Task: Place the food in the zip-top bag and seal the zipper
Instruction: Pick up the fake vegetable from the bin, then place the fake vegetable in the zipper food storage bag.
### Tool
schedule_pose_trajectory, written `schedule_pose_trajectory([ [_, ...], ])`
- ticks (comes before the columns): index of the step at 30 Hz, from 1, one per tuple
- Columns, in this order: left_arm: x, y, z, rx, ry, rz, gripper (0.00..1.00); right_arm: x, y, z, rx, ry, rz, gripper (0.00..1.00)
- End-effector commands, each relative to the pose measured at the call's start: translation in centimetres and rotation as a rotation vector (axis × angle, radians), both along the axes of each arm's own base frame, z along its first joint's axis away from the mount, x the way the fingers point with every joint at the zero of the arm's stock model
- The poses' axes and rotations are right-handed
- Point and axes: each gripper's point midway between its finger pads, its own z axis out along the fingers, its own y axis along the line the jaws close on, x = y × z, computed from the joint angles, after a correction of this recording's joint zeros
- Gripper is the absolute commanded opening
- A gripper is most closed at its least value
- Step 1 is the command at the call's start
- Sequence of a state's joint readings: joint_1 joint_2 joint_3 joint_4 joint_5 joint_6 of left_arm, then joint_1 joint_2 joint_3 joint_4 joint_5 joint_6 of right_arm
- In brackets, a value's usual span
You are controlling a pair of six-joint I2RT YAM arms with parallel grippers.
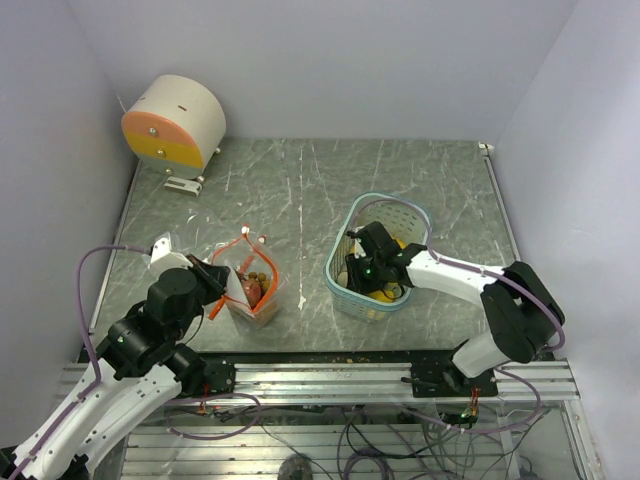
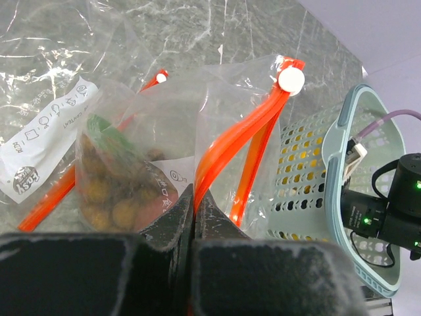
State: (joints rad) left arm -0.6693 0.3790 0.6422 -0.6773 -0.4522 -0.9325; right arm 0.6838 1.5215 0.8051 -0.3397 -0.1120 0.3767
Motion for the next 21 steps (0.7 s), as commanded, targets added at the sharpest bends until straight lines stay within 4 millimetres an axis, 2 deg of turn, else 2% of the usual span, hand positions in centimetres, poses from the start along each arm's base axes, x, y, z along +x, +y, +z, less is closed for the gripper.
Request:
schedule_pose_trajectory([
  [1,0.4,-0.1,0.3,-0.011,-0.015,0.011,0.07,0.1,-0.8,0.8,-0.012,-0.042,-0.016,0.14],
  [4,0.3,-0.1,0.5,-0.015,-0.018,0.01,0.07,0.5,-0.6,2.2,0.018,-0.078,-0.018,0.02],
  [7,0.3,-0.1,0.8,-0.018,-0.023,0.009,0.07,0.8,0.2,4.9,0.086,-0.131,-0.008,0.0],
  [12,0.4,-0.2,1.6,-0.023,-0.036,0.002,0.07,1.3,1.3,12.0,0.276,-0.31,-0.009,0.0],
  [17,0.4,-0.4,1.9,-0.027,-0.035,-0.008,0.07,1.7,0.4,17.6,0.353,-0.455,-0.058,0.0],
  [19,0.4,-0.5,1.9,-0.031,-0.037,-0.011,0.07,1.5,1.1,20.4,0.408,-0.491,-0.019,0.0],
  [21,0.4,-0.7,1.9,-0.04,-0.038,-0.016,0.07,1.0,2.9,22.7,0.474,-0.504,0.046,0.0],
])
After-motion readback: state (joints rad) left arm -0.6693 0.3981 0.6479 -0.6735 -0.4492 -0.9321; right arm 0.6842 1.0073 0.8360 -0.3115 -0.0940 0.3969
